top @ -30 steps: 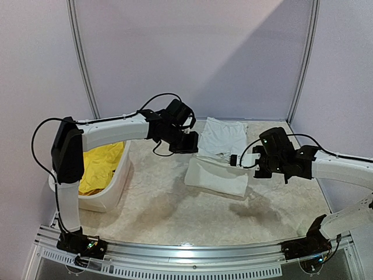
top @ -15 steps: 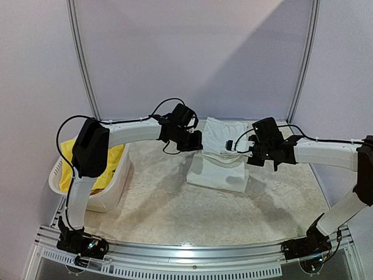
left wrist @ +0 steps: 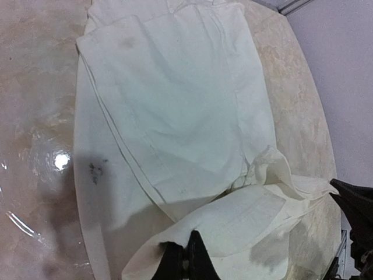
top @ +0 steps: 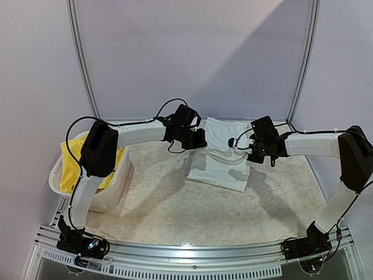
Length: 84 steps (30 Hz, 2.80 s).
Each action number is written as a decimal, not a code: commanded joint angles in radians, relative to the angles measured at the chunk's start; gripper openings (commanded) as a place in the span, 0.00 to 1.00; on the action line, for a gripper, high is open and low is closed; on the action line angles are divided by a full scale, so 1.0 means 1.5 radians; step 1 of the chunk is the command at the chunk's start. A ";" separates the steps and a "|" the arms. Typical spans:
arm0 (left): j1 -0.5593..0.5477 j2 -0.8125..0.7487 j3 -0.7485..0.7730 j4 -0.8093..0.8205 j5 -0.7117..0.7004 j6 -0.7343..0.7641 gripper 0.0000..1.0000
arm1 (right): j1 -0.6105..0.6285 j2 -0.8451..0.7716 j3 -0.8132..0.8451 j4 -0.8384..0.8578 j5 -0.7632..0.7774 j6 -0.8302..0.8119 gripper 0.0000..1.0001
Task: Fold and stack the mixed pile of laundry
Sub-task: Fold the rectangle-folded T-shirt at the center of the board, then adjust the 2/3-rectangle-folded shirt at the center of the board.
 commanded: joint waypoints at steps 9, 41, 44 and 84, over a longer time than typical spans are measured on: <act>0.025 0.017 0.018 0.021 -0.021 -0.020 0.00 | -0.005 0.046 0.049 0.019 -0.005 0.007 0.00; -0.098 -0.212 -0.173 -0.237 -0.089 0.801 0.39 | 0.003 -0.123 0.027 -0.303 -0.353 0.222 0.46; -0.106 -0.207 -0.198 -0.215 -0.066 0.827 0.39 | 0.005 -0.103 0.034 -0.305 -0.365 0.241 0.45; -0.322 -0.117 -0.175 -0.266 0.001 0.328 0.00 | 0.083 -0.335 -0.166 -0.512 -0.270 0.096 0.50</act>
